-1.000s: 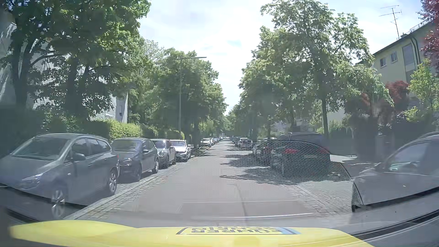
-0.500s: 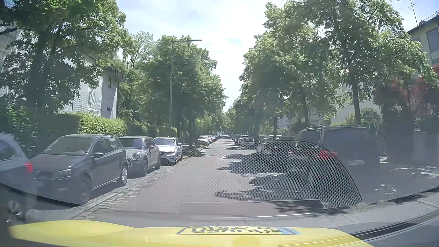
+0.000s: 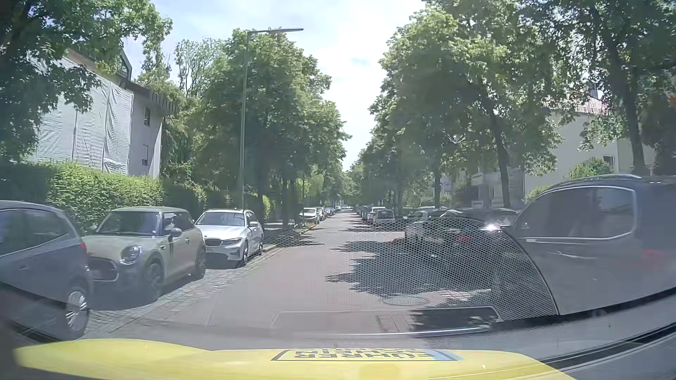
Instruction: Follow the waypoints while adhering to traffic rules and regulations
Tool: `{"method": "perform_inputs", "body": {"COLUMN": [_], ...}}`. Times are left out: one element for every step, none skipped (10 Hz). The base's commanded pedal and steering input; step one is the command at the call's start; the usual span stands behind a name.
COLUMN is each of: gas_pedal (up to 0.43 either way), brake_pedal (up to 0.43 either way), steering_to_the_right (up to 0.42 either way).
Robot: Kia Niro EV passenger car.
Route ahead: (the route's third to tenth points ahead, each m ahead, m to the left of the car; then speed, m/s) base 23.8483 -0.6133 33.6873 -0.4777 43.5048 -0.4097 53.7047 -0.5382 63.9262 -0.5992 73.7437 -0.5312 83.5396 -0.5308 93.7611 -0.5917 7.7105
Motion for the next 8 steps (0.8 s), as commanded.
{"method": "perform_inputs", "body": {"gas_pedal": [0.0,0.0,0.0,0.0,0.0,0.0,0.0,0.0], "brake_pedal": [0.0,0.0,0.018,0.055,0.085,0.098,0.122,0.128], "steering_to_the_right": [0.002,0.002,0.002,0.001,0.002,0.001,0.001,-0.001]}}
